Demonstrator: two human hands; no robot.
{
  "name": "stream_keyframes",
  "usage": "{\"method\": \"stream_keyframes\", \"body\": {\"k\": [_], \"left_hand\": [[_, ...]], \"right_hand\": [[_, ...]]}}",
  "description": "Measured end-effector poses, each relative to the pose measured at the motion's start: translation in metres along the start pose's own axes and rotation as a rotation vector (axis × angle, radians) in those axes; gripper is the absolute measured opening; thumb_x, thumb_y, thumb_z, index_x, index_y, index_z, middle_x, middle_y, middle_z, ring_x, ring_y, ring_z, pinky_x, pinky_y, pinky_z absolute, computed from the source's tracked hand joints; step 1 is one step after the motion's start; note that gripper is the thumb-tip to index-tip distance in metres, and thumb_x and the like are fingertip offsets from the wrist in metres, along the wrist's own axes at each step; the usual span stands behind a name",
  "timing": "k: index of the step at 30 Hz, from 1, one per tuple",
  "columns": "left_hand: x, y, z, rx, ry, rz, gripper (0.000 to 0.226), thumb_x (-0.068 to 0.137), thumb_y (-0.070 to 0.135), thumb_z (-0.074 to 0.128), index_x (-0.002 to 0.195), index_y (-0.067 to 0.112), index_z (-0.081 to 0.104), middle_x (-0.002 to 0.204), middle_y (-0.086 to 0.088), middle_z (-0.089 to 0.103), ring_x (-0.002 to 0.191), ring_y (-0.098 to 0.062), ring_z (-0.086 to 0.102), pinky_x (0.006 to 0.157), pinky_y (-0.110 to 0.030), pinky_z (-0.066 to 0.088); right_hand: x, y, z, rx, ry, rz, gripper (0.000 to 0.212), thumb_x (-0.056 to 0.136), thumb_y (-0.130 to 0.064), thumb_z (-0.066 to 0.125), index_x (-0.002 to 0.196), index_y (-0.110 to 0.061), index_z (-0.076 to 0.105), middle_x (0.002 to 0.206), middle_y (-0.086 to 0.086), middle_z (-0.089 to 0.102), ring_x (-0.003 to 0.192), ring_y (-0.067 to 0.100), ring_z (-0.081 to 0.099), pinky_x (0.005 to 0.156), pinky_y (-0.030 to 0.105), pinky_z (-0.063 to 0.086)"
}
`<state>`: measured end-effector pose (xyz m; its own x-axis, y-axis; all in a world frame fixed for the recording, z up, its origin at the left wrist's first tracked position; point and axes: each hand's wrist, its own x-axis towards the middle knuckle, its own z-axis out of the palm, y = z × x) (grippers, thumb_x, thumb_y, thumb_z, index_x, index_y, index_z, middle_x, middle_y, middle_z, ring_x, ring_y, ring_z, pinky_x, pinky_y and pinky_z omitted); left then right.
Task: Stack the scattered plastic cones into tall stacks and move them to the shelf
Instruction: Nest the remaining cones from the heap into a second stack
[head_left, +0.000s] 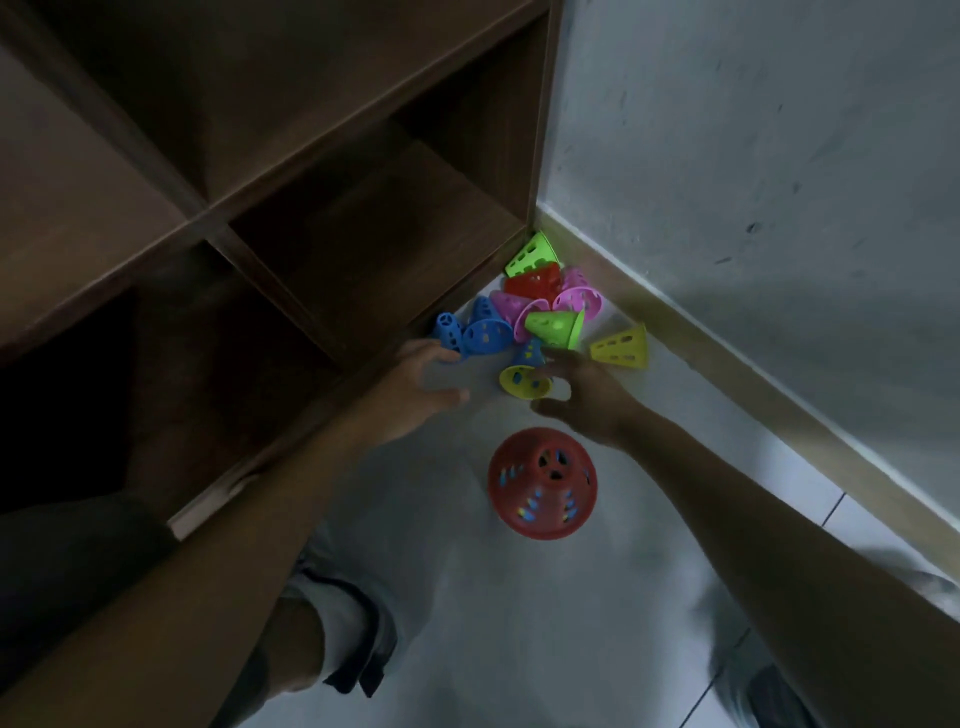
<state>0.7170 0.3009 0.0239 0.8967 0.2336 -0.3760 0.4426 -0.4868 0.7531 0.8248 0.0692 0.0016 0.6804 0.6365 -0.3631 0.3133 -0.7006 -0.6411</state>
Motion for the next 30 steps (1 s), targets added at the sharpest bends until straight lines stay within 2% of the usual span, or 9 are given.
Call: {"method": "stream_keyframes", "body": {"k": [3,7,12,16,20,23,27,30], "left_hand": [[0.015,-0.01,0.002,0.152,0.023,0.048,0.056,0.085,0.018,0.08,0.136,0.013,0.057,0.158,-0.006,0.028,0.147,-0.017,0.027,0.103,-0.009,0.017],[0.037,-0.014,0.004,0.287,0.075,0.073,0.057,0.085,0.021,0.079,0.137,0.014,0.057,0.164,-0.006,0.018,0.151,-0.022,0.019,0.113,-0.021,0.019],[0.059,-0.019,0.008,0.462,0.002,0.035,0.065,0.087,0.032,0.074,0.146,0.023,0.048,0.168,0.0,0.004,0.15,-0.027,0.014,0.118,-0.033,0.021],[0.07,-0.025,0.008,0.419,0.021,0.006,0.062,0.085,0.027,0.075,0.142,0.024,0.052,0.165,-0.001,0.016,0.147,-0.03,0.021,0.119,-0.037,0.023],[0.07,-0.027,0.012,0.351,0.052,0.016,0.05,0.084,0.017,0.072,0.132,0.019,0.059,0.156,-0.005,0.029,0.139,-0.029,0.032,0.115,-0.036,0.032],[0.065,-0.027,0.015,0.305,0.069,0.027,0.043,0.086,0.009,0.072,0.128,0.011,0.062,0.15,-0.01,0.031,0.132,-0.027,0.04,0.109,-0.03,0.035],[0.055,-0.031,0.018,0.309,0.12,0.059,0.039,0.088,0.014,0.072,0.126,0.013,0.064,0.146,-0.01,0.036,0.125,-0.027,0.05,0.106,-0.032,0.043],[0.042,-0.036,0.02,0.323,0.155,0.084,0.038,0.09,0.017,0.071,0.127,0.012,0.063,0.144,-0.009,0.037,0.125,-0.027,0.051,0.104,-0.031,0.043]], "right_hand": [[0.005,0.002,0.007,-0.192,-0.06,-0.029,0.059,0.089,-0.032,0.073,0.143,-0.021,0.052,0.162,0.006,0.029,0.143,0.032,0.033,0.115,0.033,0.023],[0.006,0.003,0.012,-0.281,-0.075,-0.025,0.067,0.093,-0.035,0.068,0.152,-0.022,0.04,0.165,0.003,0.023,0.141,0.036,0.029,0.116,0.041,0.028],[0.005,0.002,0.014,-0.276,-0.079,0.007,0.074,0.094,-0.036,0.066,0.156,-0.017,0.031,0.167,0.001,0.014,0.143,0.035,0.027,0.114,0.043,0.032],[0.008,0.004,0.012,-0.189,0.021,0.009,0.071,0.091,-0.031,0.07,0.152,-0.013,0.039,0.161,0.01,0.03,0.14,0.036,0.033,0.114,0.04,0.031],[0.006,0.006,0.001,-0.074,0.186,-0.027,0.062,0.083,-0.02,0.077,0.139,-0.007,0.054,0.136,0.016,0.057,0.127,0.034,0.05,0.106,0.034,0.039],[0.002,0.002,-0.01,0.02,0.314,0.0,0.059,0.078,-0.023,0.084,0.13,-0.007,0.061,0.128,0.013,0.061,0.117,0.027,0.057,0.095,0.027,0.044],[-0.009,-0.005,-0.024,0.25,0.401,0.077,0.065,0.063,-0.03,0.094,0.119,-0.02,0.061,0.117,0.0,0.062,0.103,0.015,0.063,0.089,0.031,0.055],[-0.022,-0.012,-0.032,0.331,0.396,0.089,0.076,0.054,-0.033,0.097,0.117,-0.023,0.055,0.115,-0.003,0.06,0.1,0.011,0.062,0.081,0.016,0.05]]}}
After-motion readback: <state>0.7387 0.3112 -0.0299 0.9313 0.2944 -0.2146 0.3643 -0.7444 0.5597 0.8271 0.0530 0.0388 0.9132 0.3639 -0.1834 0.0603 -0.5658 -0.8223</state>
